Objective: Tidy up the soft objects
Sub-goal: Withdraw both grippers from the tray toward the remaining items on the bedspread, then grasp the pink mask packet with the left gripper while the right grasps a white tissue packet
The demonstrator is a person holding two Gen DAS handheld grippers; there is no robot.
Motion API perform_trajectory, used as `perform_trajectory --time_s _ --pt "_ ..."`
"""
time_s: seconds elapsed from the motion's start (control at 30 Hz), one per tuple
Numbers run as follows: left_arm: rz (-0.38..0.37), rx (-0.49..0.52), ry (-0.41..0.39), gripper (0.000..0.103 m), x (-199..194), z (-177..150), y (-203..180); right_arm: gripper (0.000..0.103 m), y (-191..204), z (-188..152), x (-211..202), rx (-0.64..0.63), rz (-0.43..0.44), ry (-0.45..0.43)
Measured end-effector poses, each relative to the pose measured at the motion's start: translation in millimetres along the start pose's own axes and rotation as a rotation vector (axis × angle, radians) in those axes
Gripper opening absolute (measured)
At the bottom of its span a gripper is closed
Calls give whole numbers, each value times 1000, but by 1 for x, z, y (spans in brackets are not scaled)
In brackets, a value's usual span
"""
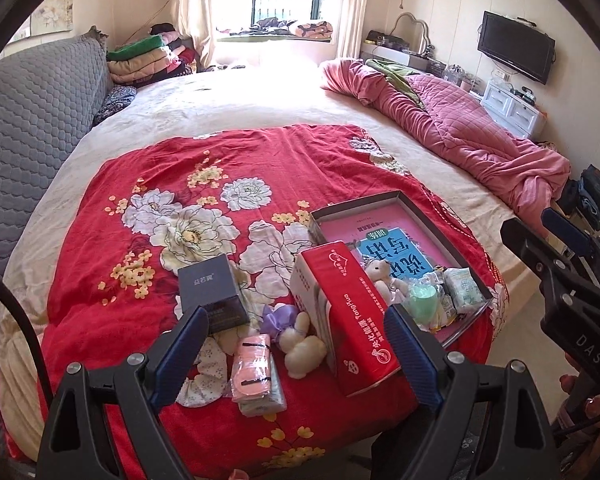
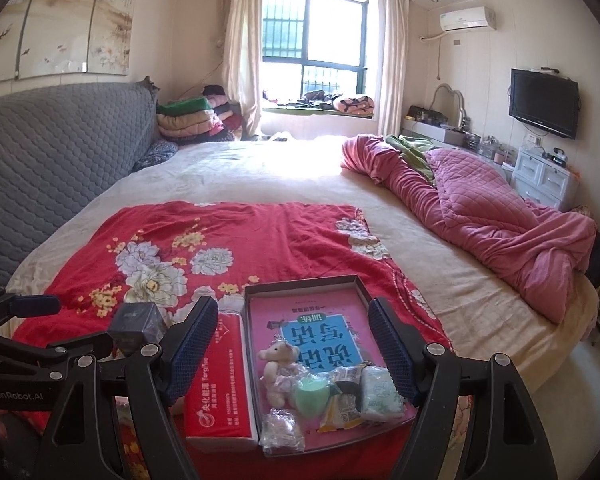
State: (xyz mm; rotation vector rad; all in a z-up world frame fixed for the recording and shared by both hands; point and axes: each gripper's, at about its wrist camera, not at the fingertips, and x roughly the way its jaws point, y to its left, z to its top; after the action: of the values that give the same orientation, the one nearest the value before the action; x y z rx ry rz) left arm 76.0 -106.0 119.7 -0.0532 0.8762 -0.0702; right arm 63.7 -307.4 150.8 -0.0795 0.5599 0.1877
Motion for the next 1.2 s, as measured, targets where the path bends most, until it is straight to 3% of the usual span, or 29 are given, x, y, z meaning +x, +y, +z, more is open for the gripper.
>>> perform_trajectory --time_s 0.77,1.2 --pt "45 -107 96 89 24 -26 73 79 63 -18 14 -151 111 53" --pt "-31 -122 241 89 79 -53 79 79 99 -52 37 -271 169 131"
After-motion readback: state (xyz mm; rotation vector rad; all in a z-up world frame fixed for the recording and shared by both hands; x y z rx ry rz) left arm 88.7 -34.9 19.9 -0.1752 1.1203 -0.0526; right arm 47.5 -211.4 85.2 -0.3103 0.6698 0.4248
